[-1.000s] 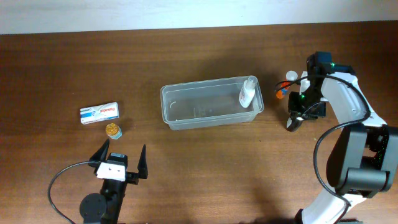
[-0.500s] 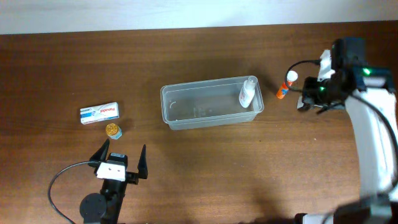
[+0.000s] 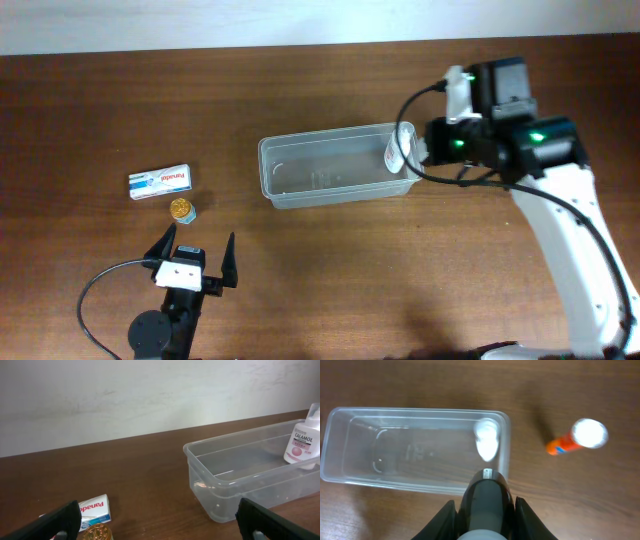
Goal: Pack container
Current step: 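Carry the dark bottle into the container's right end and release, then move the right gripper to the orange-capped tube and grasp it, then carry the orange tube into the container and release it upright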
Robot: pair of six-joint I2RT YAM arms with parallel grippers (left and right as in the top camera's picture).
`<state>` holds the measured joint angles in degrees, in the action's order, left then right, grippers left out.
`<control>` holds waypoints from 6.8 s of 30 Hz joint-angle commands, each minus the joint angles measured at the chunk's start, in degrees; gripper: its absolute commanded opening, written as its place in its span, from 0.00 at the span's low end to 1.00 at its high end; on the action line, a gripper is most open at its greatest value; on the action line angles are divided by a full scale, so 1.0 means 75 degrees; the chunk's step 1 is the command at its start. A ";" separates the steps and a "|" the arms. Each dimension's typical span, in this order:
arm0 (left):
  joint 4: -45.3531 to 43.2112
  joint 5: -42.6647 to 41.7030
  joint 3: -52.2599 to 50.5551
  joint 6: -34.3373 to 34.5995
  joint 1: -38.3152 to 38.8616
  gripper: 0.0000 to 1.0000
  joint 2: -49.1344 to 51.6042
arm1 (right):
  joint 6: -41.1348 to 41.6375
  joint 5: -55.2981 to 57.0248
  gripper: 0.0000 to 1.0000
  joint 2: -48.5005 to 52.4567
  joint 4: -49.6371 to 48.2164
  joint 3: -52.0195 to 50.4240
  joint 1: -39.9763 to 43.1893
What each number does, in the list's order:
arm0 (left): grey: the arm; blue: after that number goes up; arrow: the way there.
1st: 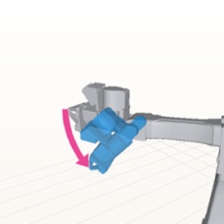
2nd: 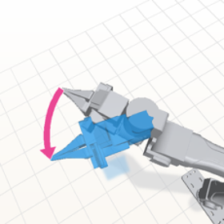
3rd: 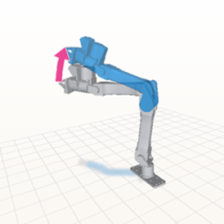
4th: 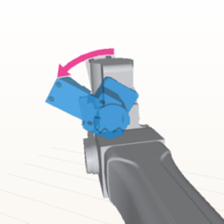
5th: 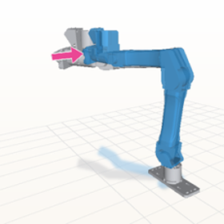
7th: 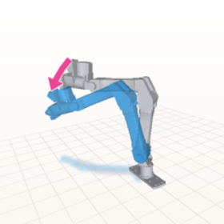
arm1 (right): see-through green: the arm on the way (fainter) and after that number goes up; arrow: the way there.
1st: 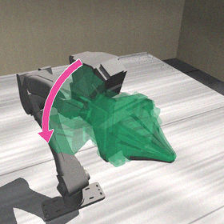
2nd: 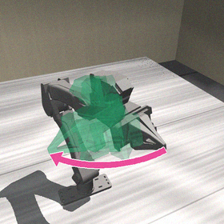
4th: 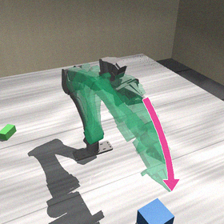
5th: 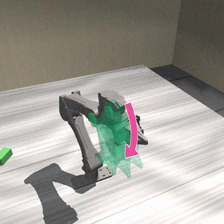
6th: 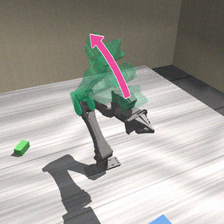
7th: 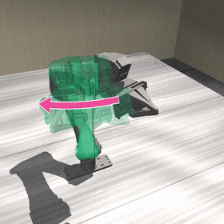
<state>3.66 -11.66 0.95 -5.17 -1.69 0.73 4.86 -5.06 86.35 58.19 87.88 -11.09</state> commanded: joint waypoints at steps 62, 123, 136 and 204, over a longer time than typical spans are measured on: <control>-0.0015 -0.0105 -0.0058 -0.0125 -0.0047 1.00 -0.0052 | -0.0192 0.0513 0.28 0.2212 -0.1609 -0.1209 -0.0326; -0.0015 -0.0105 -0.0058 -0.0125 -0.0047 1.00 -0.0052 | -0.0219 0.0603 0.56 0.1527 -0.0530 0.1043 0.2031; -0.0015 -0.0105 -0.0058 -0.0125 -0.0047 1.00 -0.0052 | -0.0393 0.0554 0.56 0.2538 -0.1285 0.1043 0.2031; -0.0015 -0.0105 -0.0058 -0.0125 -0.0047 1.00 -0.0052 | -0.0420 0.0761 0.25 0.1122 -0.0015 0.2591 -0.0933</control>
<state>3.66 -11.64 0.95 -5.17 -1.69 0.73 1.69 -0.91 93.23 58.35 106.63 -16.62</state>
